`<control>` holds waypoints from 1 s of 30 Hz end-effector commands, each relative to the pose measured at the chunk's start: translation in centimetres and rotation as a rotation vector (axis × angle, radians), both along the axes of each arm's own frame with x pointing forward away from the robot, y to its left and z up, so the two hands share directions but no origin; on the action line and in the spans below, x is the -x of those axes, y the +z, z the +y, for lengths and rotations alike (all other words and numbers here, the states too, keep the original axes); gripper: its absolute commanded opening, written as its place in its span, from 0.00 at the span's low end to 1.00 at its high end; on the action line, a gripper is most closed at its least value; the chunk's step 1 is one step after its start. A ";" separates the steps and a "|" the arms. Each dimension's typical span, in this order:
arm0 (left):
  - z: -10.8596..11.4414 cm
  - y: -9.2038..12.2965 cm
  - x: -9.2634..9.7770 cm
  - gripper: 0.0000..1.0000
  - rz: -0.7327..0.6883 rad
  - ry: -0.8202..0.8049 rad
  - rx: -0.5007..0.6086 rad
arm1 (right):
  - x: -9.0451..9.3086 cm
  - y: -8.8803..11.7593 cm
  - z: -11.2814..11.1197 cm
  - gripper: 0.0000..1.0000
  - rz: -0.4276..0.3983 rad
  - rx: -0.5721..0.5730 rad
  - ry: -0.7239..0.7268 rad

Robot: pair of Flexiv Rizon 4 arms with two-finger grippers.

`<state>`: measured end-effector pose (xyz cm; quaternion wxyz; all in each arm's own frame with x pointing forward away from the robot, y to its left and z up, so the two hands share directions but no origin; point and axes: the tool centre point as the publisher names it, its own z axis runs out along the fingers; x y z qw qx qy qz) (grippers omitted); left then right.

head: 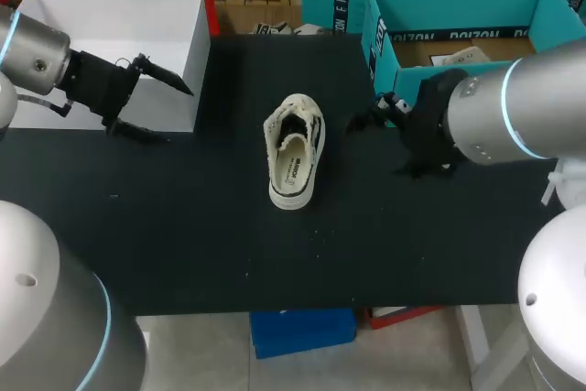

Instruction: Take the shoe out of the shoebox, open the shoe tongue, remove and reinsert the insole, then place the shoe into the shoebox

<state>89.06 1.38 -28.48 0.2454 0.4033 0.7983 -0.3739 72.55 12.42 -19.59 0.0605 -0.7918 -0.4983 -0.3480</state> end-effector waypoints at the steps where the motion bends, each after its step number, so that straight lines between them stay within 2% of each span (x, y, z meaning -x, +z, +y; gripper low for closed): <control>1: 0.2 -0.3 0.3 1.00 -0.002 0.008 0.007 | -1.1 0.6 0.9 1.00 0.039 0.146 0.031; 5: 0.2 -0.3 0.3 1.00 -0.002 0.008 0.007 | -2.0 0.6 1.1 1.00 0.019 0.276 0.143; 7: 0.2 -0.3 0.3 1.00 -0.002 0.008 0.007 | -2.5 0.7 1.2 1.00 -0.007 0.372 0.254; 22: 0.2 -0.3 0.3 1.00 -0.002 0.008 0.007 | -2.6 0.4 1.3 1.00 0.008 0.370 0.274; 25: 0.2 -0.3 0.3 1.00 -0.002 0.008 0.007 | -3.6 -0.3 1.0 1.00 0.032 0.345 0.306; 30: 0.2 -0.3 0.3 1.00 -0.002 0.008 0.007 | -6.0 -0.7 0.6 1.00 0.077 0.411 0.382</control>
